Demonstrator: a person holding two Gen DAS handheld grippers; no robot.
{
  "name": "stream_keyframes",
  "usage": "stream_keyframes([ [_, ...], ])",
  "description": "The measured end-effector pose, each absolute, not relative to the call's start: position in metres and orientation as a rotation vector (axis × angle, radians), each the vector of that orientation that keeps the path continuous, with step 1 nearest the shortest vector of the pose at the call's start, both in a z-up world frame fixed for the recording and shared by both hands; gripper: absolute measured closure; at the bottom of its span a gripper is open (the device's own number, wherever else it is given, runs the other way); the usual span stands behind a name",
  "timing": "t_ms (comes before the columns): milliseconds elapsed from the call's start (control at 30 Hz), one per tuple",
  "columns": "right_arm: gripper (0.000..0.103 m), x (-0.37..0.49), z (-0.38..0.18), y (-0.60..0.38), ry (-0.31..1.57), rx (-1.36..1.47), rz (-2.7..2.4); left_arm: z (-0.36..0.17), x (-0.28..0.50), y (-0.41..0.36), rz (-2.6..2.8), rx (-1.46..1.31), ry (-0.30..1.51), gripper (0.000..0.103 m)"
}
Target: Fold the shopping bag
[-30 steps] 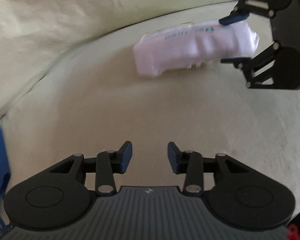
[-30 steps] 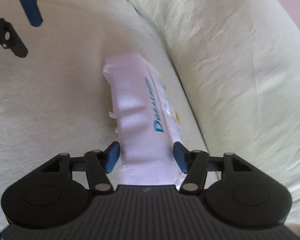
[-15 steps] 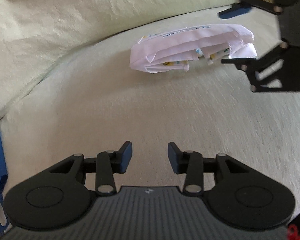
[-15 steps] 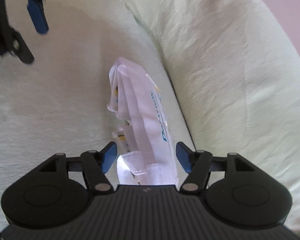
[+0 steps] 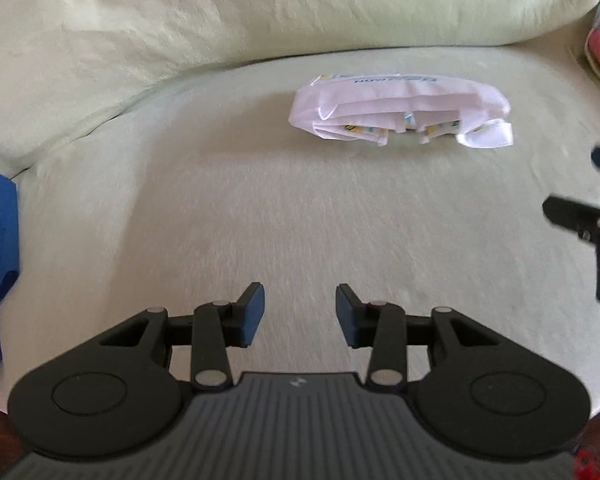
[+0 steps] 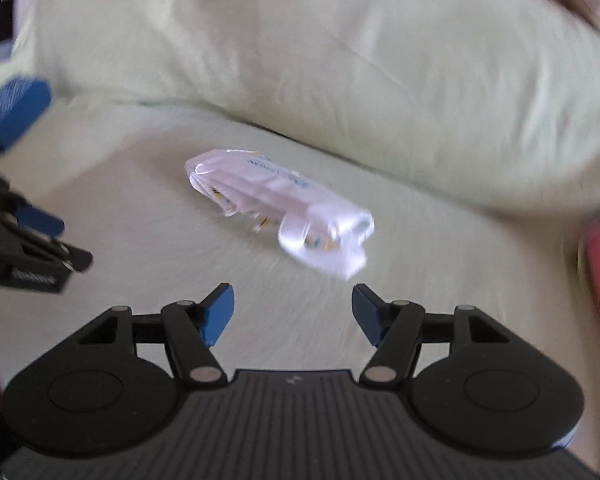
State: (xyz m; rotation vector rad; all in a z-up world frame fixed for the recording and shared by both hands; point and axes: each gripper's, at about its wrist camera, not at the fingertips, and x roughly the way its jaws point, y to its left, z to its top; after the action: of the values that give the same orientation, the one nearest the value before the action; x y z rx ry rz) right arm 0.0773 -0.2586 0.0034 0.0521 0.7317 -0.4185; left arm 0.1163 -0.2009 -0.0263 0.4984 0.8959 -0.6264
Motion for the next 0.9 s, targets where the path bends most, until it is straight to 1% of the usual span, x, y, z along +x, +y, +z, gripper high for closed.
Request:
stream_keyframes([
  [167, 0.041, 0.04, 0.023, -0.231, 0.704, 0.127, -0.436, -0.007, 0.087, -0.179, -0.635, 0.491, 0.861, 0.054],
  [367, 0.037, 0.012, 0.041, -0.202, 0.674, 0.158, -0.463, 0.013, 0.053, -0.146, -0.636, 0.46, 0.83, 0.054],
  [467, 0.035, -0.007, 0.051, -0.185, 0.654, 0.16, -0.475, 0.022, 0.036, -0.126, -0.626, 0.448, 0.808, 0.049],
  [533, 0.034, -0.013, 0.054, -0.179, 0.648, 0.156, -0.474, 0.027, 0.029, -0.113, -0.629, 0.439, 0.791, 0.049],
  [767, 0.033, -0.021, 0.061, -0.173, 0.631, 0.172, -0.477, 0.036, 0.029, -0.094, -0.614, 0.428, 0.784, 0.049],
  [900, 0.03, -0.02, 0.059, -0.176, 0.642, 0.212, -0.49, 0.035, 0.031, -0.094, -0.626, 0.421, 0.8, 0.049],
])
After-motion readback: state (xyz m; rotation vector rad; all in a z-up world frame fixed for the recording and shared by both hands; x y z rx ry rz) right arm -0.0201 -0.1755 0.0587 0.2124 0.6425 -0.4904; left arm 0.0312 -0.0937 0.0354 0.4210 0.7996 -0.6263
